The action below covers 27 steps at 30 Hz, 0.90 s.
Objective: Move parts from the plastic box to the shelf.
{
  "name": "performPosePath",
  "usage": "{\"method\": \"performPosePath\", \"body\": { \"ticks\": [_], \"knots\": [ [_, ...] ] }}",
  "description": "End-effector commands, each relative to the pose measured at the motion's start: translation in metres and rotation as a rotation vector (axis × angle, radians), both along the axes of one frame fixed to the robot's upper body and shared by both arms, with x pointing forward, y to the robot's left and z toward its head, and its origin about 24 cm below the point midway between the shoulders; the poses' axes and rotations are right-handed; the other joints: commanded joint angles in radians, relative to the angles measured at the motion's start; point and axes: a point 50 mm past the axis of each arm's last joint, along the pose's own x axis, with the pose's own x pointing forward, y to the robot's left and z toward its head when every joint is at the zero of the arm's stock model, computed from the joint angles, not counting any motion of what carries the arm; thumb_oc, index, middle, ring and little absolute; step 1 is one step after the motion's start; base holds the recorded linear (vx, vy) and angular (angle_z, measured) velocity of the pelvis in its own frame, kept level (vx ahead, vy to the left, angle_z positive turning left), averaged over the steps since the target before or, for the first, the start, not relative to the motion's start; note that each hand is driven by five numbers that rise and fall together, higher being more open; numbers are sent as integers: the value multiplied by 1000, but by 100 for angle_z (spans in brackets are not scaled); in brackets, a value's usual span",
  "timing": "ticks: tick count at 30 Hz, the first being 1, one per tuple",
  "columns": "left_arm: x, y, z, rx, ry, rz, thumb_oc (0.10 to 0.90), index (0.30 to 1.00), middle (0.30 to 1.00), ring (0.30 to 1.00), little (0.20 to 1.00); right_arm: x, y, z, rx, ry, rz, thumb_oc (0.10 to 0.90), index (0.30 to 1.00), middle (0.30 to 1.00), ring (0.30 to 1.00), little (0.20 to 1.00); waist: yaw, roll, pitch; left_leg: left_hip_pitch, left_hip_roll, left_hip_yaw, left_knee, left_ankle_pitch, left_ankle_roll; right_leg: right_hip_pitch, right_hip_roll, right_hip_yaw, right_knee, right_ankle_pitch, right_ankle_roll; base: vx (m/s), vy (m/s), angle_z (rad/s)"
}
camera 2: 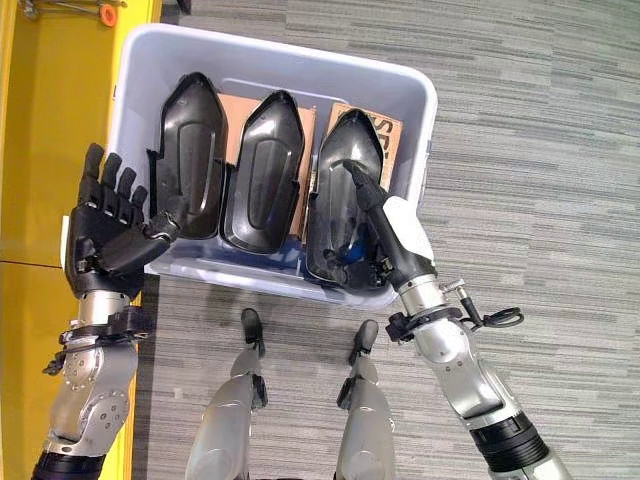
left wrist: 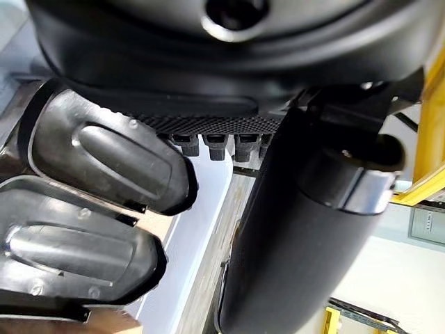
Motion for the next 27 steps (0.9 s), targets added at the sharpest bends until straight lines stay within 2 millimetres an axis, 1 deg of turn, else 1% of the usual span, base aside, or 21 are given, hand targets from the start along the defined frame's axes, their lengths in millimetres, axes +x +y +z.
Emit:
{"method": "performPosePath", "body": {
  "ticks": [1, 4, 5, 6, 9, 12, 18, 23, 24, 27],
  "knots": [
    [-14, 0, 44, 30, -256, 26, 900, 1000, 1000, 1000, 1000, 0, 18, 39, 70, -192, 75, 900, 1000, 1000, 1000, 1000, -11, -15, -10, 34, 31, 25, 107, -127, -38, 3, -45, 17, 122, -100, 28, 0, 0, 0],
    [-13, -4, 43, 23, -254, 11, 900, 1000, 1000, 1000, 1000, 3, 24, 38, 96, -182, 90, 900, 1000, 1000, 1000, 1000, -8, -15, -10, 29, 29, 24, 106, -128, -37, 1, -45, 16, 120, -99, 28, 0, 0, 0],
    [-11, -7, 42, 10, -246, 2, 900, 1000, 1000, 1000, 1000, 5, 31, 39, 124, -178, 101, 900, 1000, 1000, 1000, 1000, -7, -14, -10, 24, 28, 23, 108, -130, -34, -2, -46, 16, 119, -99, 28, 0, 0, 0],
    [-11, -7, 42, 10, -246, 2, 900, 1000, 1000, 1000, 1000, 5, 31, 39, 124, -179, 102, 900, 1000, 1000, 1000, 1000, -7, -15, -10, 24, 28, 23, 108, -130, -34, -2, -46, 16, 119, -99, 28, 0, 0, 0],
    [-9, -12, 42, 7, -240, -9, 900, 1000, 1000, 1000, 1000, 7, 44, 40, 180, -180, 125, 900, 1000, 1000, 1000, 1000, -3, -10, -10, 16, 22, 21, 111, -131, -30, -5, -48, 15, 115, -98, 27, 11, 15, 3],
    [-9, -13, 42, 2, -240, -9, 900, 1000, 1000, 1000, 1000, 8, 49, 42, 193, -190, 128, 900, 1000, 1000, 1000, 1000, -2, -7, -10, 12, 18, 20, 111, -132, -28, -8, -49, 19, 115, -96, 27, 0, 0, 0],
    [-7, -16, 43, -10, -239, -17, 900, 1000, 1000, 1000, 1000, 11, 51, 39, 200, -181, 114, 900, 1000, 1000, 1000, 1000, -2, -4, -10, 2, 13, 18, 114, -134, -26, -14, -52, 19, 115, -96, 26, 0, 0, 0],
    [-6, -18, 42, -16, -234, -27, 900, 1000, 1000, 1000, 1000, 20, 48, 27, 244, -109, 73, 900, 1000, 1000, 1000, 1000, 0, 3, -10, -12, 9, 15, 122, -136, -24, -24, -56, 19, 120, -98, 25, 0, 0, 0],
    [-6, -18, 42, -16, -234, -27, 900, 1000, 1000, 1000, 1000, 20, 48, 27, 244, -109, 73, 900, 1000, 1000, 1000, 1000, 0, 3, -10, -13, 9, 15, 122, -137, -24, -24, -56, 19, 120, -98, 25, 0, 0, 0],
    [-5, -21, 41, -25, -229, -41, 900, 1000, 1000, 1000, 1000, 29, 47, 19, 308, -43, 48, 900, 1000, 1000, 1000, 1000, 4, 9, -10, -22, 8, 14, 125, -136, -23, -34, -58, 19, 126, -98, 23, 0, 0, 0]
  ]
}}
